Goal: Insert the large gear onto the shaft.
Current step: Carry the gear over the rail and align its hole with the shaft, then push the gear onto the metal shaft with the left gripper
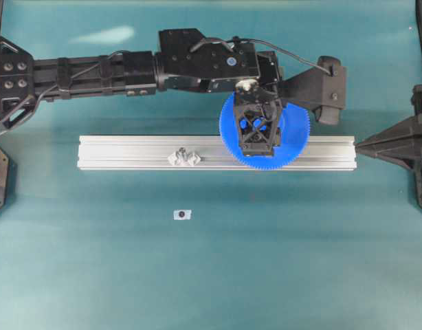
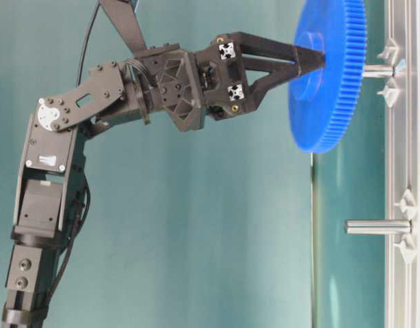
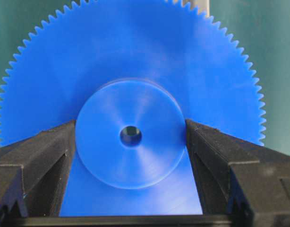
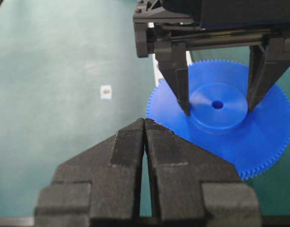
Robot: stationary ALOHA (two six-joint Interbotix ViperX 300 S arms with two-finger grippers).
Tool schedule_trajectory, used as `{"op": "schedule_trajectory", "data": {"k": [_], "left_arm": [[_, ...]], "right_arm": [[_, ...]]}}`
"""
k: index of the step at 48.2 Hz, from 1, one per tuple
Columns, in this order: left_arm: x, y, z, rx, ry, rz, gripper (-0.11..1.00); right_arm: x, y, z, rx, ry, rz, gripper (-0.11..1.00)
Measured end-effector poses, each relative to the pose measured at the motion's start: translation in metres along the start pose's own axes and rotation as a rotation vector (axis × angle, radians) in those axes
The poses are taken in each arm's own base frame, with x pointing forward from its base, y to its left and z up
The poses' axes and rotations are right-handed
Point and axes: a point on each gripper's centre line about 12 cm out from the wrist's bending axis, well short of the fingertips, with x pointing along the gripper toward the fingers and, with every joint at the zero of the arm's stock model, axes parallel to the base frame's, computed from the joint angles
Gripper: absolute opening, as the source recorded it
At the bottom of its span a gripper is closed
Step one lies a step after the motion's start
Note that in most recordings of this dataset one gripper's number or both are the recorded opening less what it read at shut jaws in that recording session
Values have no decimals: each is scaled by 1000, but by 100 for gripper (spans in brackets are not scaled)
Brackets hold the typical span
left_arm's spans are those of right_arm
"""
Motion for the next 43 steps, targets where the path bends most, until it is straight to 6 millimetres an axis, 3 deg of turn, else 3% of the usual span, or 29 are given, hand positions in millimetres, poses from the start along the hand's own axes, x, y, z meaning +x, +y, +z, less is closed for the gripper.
{"op": "schedule_trajectory", "data": {"k": [13, 32, 43], "left_arm": [[-1, -2, -6, -46, -8, 0, 76], [-1, -26, -1, -39, -20, -9, 76], [0, -30, -1, -48, -22, -11, 76]], "right_arm": [[0, 0, 1, 0, -2, 0, 8], [0, 0, 0, 0, 2, 0, 8], [0, 0, 0, 0, 0, 0, 8]]}}
